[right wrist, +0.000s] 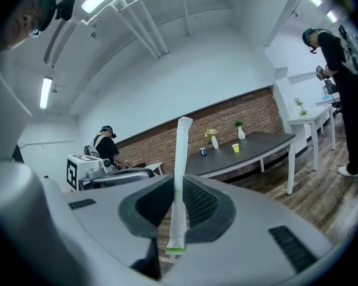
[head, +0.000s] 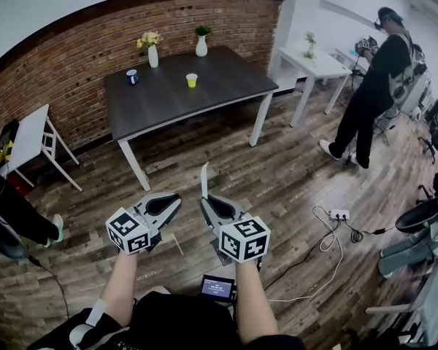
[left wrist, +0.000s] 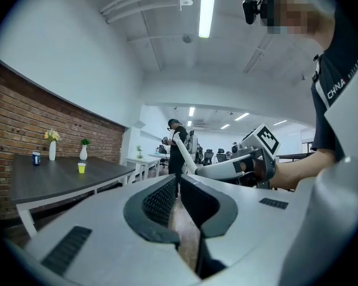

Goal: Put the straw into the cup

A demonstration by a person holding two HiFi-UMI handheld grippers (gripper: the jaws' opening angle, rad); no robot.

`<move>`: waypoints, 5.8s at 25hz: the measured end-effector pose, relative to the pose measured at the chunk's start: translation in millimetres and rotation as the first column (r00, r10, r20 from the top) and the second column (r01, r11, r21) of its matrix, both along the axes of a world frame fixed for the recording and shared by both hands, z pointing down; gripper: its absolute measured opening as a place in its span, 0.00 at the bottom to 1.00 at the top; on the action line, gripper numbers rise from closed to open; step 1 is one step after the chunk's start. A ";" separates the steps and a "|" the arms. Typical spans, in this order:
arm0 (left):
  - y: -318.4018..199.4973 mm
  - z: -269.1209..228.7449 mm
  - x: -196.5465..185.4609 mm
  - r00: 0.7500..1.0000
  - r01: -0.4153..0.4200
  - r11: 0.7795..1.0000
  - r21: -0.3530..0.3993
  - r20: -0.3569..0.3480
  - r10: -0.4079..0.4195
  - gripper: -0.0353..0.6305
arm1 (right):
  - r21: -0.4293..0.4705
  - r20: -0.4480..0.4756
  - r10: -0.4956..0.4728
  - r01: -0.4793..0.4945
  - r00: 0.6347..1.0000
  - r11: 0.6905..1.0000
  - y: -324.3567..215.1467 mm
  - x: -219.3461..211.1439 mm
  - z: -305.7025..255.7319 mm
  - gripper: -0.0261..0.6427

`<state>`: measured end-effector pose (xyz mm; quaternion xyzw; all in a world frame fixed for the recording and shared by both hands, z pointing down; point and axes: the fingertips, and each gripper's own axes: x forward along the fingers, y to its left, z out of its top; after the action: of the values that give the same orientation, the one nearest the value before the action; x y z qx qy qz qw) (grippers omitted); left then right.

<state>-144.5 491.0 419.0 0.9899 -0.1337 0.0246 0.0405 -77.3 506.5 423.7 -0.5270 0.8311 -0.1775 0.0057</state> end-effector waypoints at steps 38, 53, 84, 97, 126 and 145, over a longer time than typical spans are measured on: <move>-283.3 41.3 6.0 0.998 -0.065 0.993 -0.097 0.008 0.066 0.10 | -0.109 -0.005 0.111 -0.111 0.994 0.988 -261.7 27.4 28.8 0.11; -418.0 34.0 77.8 0.997 -0.034 0.988 -0.152 -0.080 0.022 0.10 | -0.087 0.042 0.050 -0.046 0.998 0.995 -405.2 100.3 25.2 0.11; -666.1 52.4 197.0 0.993 0.079 0.974 -0.214 -0.064 -0.094 0.10 | -0.133 0.081 -0.071 0.081 0.994 0.988 -653.3 225.3 41.6 0.11; -821.0 43.9 184.9 0.996 0.049 0.975 -0.215 -0.061 -0.063 0.10 | -0.158 0.069 -0.052 0.063 0.996 0.985 -803.2 208.4 35.1 0.11; -903.7 26.3 254.1 0.995 0.034 0.967 -0.251 -0.083 -0.056 0.11 | -0.108 0.062 -0.298 0.303 0.953 0.947 -904.4 223.5 30.3 0.11; -916.0 25.2 260.8 0.999 0.051 0.983 -0.178 -0.008 -0.053 0.11 | -0.109 -0.079 -0.495 0.486 0.865 0.867 -924.6 198.3 52.6 0.11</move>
<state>116.3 -425.0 444.2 0.9786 -0.1567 0.0291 0.1301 121.0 -418.1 476.2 -0.3066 0.9285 -0.1810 -0.1056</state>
